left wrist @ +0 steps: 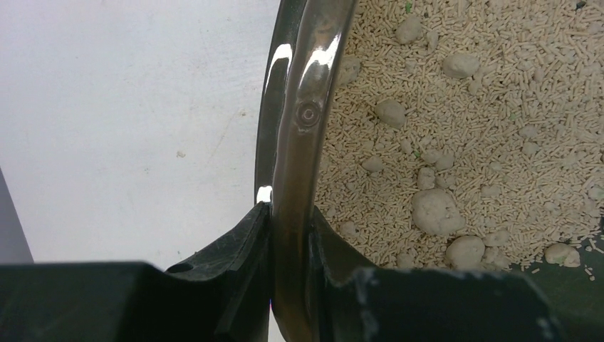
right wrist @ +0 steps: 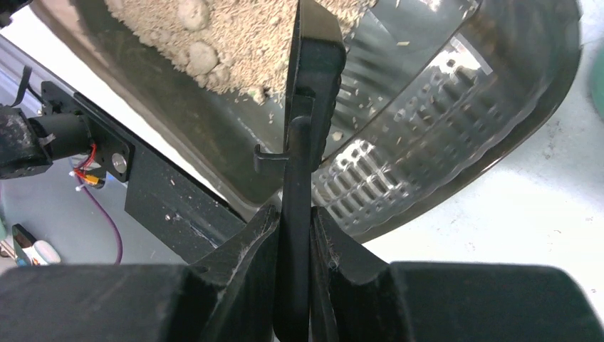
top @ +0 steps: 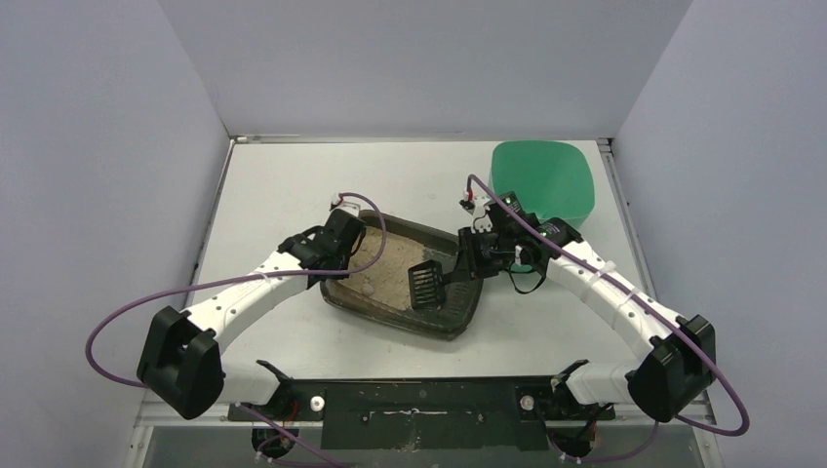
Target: Clean the litter box
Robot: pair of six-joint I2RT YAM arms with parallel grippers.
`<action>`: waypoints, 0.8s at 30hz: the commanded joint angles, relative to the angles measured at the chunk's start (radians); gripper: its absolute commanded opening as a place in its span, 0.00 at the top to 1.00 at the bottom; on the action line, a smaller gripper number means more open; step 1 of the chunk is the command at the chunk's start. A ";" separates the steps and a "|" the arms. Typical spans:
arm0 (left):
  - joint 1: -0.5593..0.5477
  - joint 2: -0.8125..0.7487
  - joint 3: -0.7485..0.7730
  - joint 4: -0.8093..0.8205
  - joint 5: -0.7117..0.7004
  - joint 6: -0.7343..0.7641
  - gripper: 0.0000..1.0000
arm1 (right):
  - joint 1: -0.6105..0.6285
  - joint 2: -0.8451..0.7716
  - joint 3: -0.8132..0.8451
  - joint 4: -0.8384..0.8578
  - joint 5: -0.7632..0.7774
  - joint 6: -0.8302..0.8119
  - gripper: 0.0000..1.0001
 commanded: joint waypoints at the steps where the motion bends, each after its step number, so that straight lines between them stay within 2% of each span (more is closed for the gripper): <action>1: -0.071 -0.105 0.036 0.092 -0.094 0.004 1.00 | 0.012 0.032 0.066 -0.031 0.064 0.014 1.00; 6: -0.128 -0.130 0.034 0.076 -0.177 0.004 1.00 | 0.025 0.062 0.071 -0.034 0.041 0.031 1.00; 10: -0.140 -0.150 0.033 0.079 -0.189 -0.009 1.00 | 0.038 0.069 0.024 0.015 -0.006 0.074 1.00; 18: -0.143 -0.173 0.025 0.102 -0.199 -0.009 1.00 | 0.051 0.054 -0.160 0.255 -0.123 0.220 1.00; 24: -0.142 -0.181 0.010 0.119 -0.203 -0.007 1.00 | 0.054 0.046 -0.269 0.428 -0.133 0.339 1.00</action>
